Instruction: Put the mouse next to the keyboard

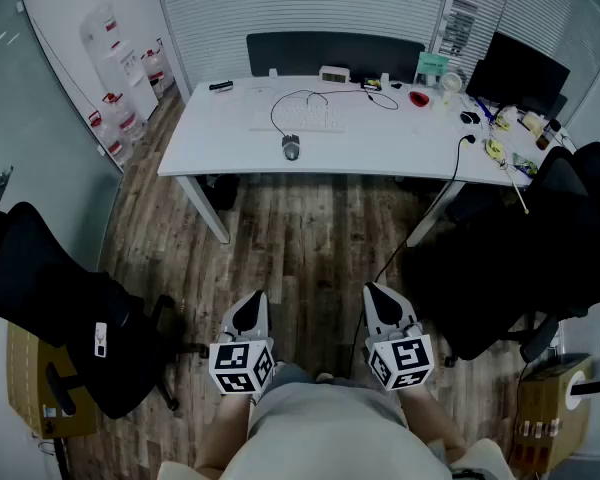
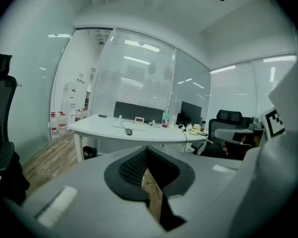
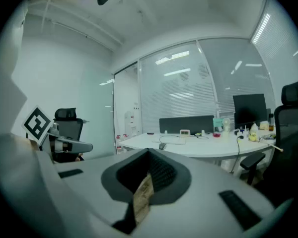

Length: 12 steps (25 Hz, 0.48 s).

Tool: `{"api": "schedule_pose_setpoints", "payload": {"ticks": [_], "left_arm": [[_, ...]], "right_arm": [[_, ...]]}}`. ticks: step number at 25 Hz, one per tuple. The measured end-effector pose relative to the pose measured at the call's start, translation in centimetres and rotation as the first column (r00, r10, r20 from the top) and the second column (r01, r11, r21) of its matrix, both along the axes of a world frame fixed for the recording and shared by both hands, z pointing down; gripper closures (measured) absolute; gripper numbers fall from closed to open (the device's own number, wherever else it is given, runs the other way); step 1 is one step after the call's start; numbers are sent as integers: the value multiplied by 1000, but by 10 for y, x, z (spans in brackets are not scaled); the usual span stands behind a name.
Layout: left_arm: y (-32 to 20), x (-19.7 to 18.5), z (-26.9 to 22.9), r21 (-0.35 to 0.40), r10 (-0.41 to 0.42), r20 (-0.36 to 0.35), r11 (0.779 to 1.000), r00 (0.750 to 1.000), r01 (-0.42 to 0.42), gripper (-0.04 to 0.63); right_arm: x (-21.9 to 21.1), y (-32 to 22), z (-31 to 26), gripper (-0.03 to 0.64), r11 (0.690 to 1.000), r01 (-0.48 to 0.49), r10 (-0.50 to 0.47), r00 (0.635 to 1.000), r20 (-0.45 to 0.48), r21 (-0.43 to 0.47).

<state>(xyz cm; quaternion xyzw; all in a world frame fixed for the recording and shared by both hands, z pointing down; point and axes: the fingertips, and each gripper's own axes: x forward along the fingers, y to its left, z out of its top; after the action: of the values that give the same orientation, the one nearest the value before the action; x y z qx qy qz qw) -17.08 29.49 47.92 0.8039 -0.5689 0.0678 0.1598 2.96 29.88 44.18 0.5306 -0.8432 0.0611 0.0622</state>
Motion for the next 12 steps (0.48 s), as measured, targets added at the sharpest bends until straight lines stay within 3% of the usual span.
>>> {"api": "schedule_pose_setpoints", "payload": {"ticks": [12], "left_arm": [[14,14,2,-8,-6,-4,1000,1000,6,583]], "right_arm": [[10,12,-1,617,1000,31,-31,999,-12,-3]]}}
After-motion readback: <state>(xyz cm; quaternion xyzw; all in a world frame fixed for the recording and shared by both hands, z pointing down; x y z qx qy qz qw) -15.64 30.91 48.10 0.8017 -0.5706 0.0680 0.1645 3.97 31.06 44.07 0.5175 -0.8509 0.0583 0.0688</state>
